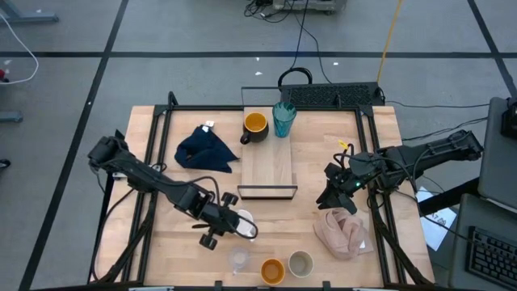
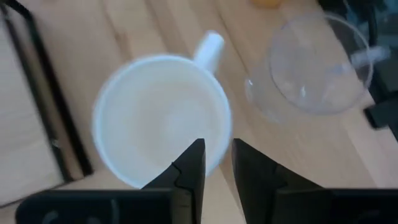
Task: Stack small to large cups/mugs on shelf
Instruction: Put the white mug on the shelf
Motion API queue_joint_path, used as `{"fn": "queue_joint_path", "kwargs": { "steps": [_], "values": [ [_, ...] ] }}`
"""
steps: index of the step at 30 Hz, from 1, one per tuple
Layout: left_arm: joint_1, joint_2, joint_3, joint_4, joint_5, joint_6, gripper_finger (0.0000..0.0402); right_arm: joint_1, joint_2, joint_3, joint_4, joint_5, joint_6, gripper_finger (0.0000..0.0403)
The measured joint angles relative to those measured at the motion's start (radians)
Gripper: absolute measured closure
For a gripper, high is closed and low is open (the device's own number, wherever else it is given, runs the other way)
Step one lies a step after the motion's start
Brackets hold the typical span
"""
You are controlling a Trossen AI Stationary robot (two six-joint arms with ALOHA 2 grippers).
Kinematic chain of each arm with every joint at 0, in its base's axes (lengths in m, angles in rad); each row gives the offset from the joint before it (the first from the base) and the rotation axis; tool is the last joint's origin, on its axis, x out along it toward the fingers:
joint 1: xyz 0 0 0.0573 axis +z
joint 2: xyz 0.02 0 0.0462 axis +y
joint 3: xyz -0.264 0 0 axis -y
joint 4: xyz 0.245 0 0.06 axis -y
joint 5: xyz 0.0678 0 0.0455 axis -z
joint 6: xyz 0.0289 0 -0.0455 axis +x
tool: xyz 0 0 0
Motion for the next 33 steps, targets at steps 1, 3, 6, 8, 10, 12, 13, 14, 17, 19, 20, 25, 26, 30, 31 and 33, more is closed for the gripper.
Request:
{"fn": "queue_joint_path", "kwargs": {
  "steps": [1, 3, 6, 8, 10, 12, 13, 14, 17, 19, 20, 25, 26, 30, 31, 33],
  "values": [
    [-0.003, 0.001, -0.001, -0.012, 0.010, 0.001, 0.0320, 0.000, 0.000, 0.000, 0.000, 0.000, 0.000, 0.0280],
    [-0.009, 0.005, -0.002, -0.006, 0.012, 0.004, 0.0320, 0.000, 0.000, 0.000, 0.000, 0.000, 0.000, 0.0280],
    [-0.010, 0.012, -0.001, -0.013, 0.012, 0.012, 0.0319, 0.000, 0.000, 0.000, 0.000, 0.000, 0.000, 0.0280],
    [-0.009, 0.012, -0.002, -0.008, 0.006, 0.021, 0.0320, 0.000, 0.000, 0.000, 0.000, 0.000, 0.000, 0.0280],
    [-0.009, 0.010, -0.002, -0.006, -0.003, 0.023, 0.0320, 0.000, 0.000, 0.000, 0.001, 0.000, 0.000, 0.0280],
    [-0.007, 0.011, -0.002, -0.008, -0.004, 0.028, 0.0319, 0.000, 0.000, 0.000, 0.001, 0.000, 0.000, 0.0280],
    [-0.008, 0.011, -0.002, -0.007, -0.006, 0.033, 0.0319, 0.000, 0.000, 0.000, 0.001, 0.000, 0.002, 0.0280],
    [-0.008, 0.010, -0.002, -0.007, -0.007, 0.037, 0.0319, 0.000, 0.000, 0.000, 0.001, 0.000, 0.003, 0.0280],
    [-0.008, 0.025, -0.002, -0.005, -0.007, 0.050, 0.0320, 0.000, 0.000, 0.000, 0.001, 0.000, 0.004, 0.0280],
    [-0.008, 0.041, -0.002, -0.008, -0.005, 0.050, 0.0320, 0.000, 0.000, 0.000, 0.001, 0.000, 0.004, 0.0280],
    [-0.008, 0.050, -0.002, -0.002, -0.003, 0.052, 0.0319, 0.000, 0.000, 0.000, 0.001, 0.000, 0.007, 0.0280],
    [-0.011, 0.082, -0.002, -0.001, -0.048, 0.056, 0.0320, 0.020, 0.000, 0.000, 0.001, 0.001, 0.018, 0.0280],
    [-0.011, 0.083, -0.002, 0.000, -0.058, 0.063, 0.0320, 0.026, 0.000, 0.000, 0.000, 0.001, 0.023, 0.0280],
    [-0.007, 0.084, -0.002, -0.001, -0.078, 0.083, 0.0321, 0.041, 0.000, 0.000, 0.000, 0.002, 0.029, 0.0280],
    [-0.005, 0.084, -0.002, 0.000, -0.078, 0.083, 0.0321, 0.043, 0.000, 0.000, 0.000, 0.002, 0.031, 0.0280],
    [-0.001, 0.084, -0.002, 0.000, -0.088, 0.073, 0.0321, 0.045, 0.000, 0.000, 0.000, 0.003, 0.033, 0.0280]
  ]
}}
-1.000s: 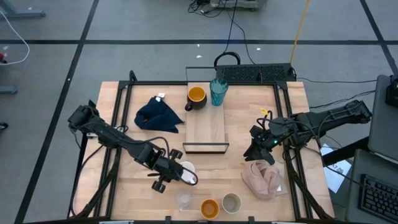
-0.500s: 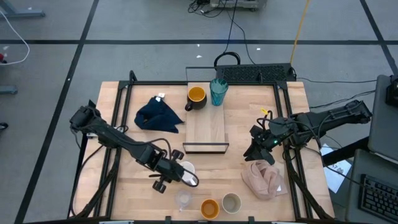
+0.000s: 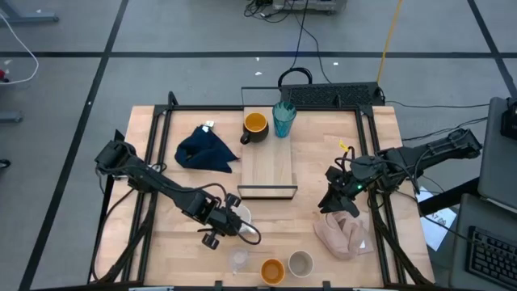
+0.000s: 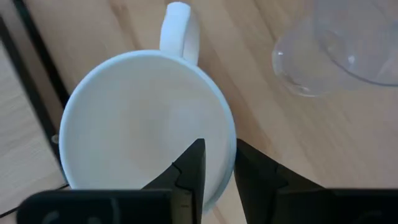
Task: Stack small to large cups/mugs on shelf
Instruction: Put the white mug on the shelf
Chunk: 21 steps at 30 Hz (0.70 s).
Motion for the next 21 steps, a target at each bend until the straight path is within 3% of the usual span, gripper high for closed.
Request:
{"fn": "queue_joint_path", "kwargs": {
  "steps": [5, 11, 21],
  "values": [
    [0.013, 0.000, 0.000, 0.004, -0.026, -0.022, 0.0330, 0.000, 0.000, 0.000, 0.000, 0.000, 0.009, 0.0280],
    [0.030, 0.000, 0.000, 0.005, -0.015, -0.025, 0.0391, 0.000, 0.000, 0.000, 0.001, 0.000, 0.019, 0.0280],
    [0.034, 0.000, 0.000, 0.008, -0.025, -0.071, 0.0393, 0.000, 0.000, 0.000, 0.001, 0.000, 0.029, 0.0280]
  ]
}}
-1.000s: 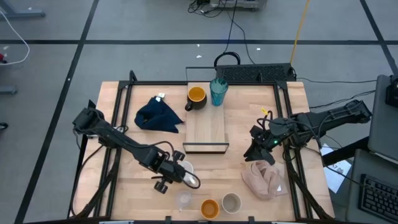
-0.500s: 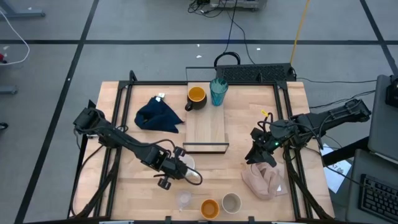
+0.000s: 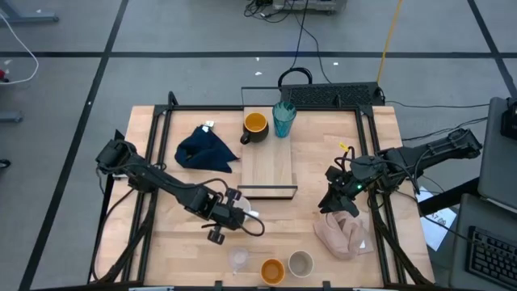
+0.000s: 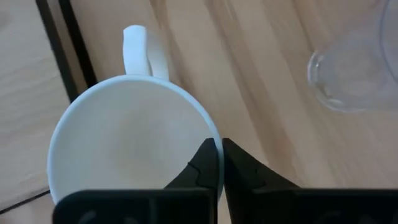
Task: Stack small to large cups/mugs on shelf
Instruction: Put the white mug on the shelf
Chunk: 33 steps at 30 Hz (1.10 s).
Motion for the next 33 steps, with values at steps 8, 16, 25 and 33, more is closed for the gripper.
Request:
{"fn": "queue_joint_path", "kwargs": {
  "steps": [8, 16, 25, 33],
  "values": [
    [-0.007, -0.005, 0.106, -0.008, 0.020, -0.147, 0.0396, 0.000, 0.000, 0.000, 0.068, 0.001, -0.010, 0.0280],
    [-0.007, -0.008, 0.300, -0.011, 0.066, -0.238, 0.0398, -0.002, 0.000, 0.000, 0.257, 0.033, -0.019, 0.0280],
    [0.026, -0.008, 0.423, 0.047, 0.067, -0.508, 0.0399, -0.002, 0.000, 0.000, 0.559, 0.034, -0.041, 0.0269],
    [0.075, -0.008, 0.501, 0.244, 0.059, -0.719, 0.0397, -0.002, 0.000, 0.001, 0.582, 0.029, -0.193, 0.0262]
  ]
}}
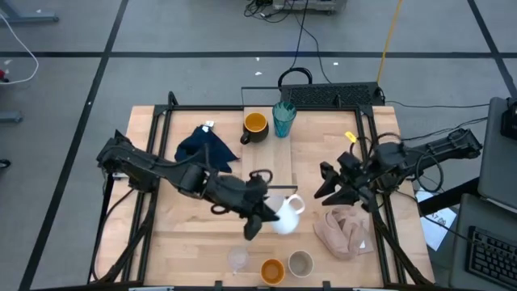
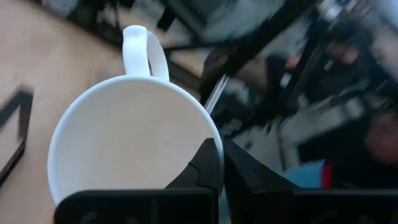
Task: Stack small to large cups/mugs on shelf
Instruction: Put the white mug on the shelf
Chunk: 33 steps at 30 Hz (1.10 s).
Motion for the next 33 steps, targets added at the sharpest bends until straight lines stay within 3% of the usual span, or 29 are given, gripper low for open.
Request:
{"fn": "queue_joint_path", "kwargs": {
  "steps": [3, 10, 19, 25, 33],
  "values": [
    [-0.002, -0.001, 0.014, 0.041, -0.014, -0.015, 0.0398, -0.004, 0.010, 0.000, -0.079, 0.003, -0.066, 0.0246],
    [-0.003, 0.001, 0.012, 0.013, -0.057, -0.144, 0.0398, -0.050, 0.015, 0.000, -0.082, 0.002, -0.157, 0.0203],
    [-0.011, 0.001, 0.012, -0.066, -0.054, -0.186, 0.0397, -0.100, 0.019, 0.000, -0.202, -0.006, -0.181, 0.0191],
    [-0.003, 0.001, 0.011, -0.089, -0.027, -0.180, 0.0398, -0.162, 0.075, 0.025, -0.251, -0.116, -0.101, 0.0190],
    [0.028, 0.001, 0.011, -0.098, 0.028, -0.143, 0.0397, -0.216, 0.226, 0.204, -0.352, -0.243, -0.180, 0.0190]
  ]
}}
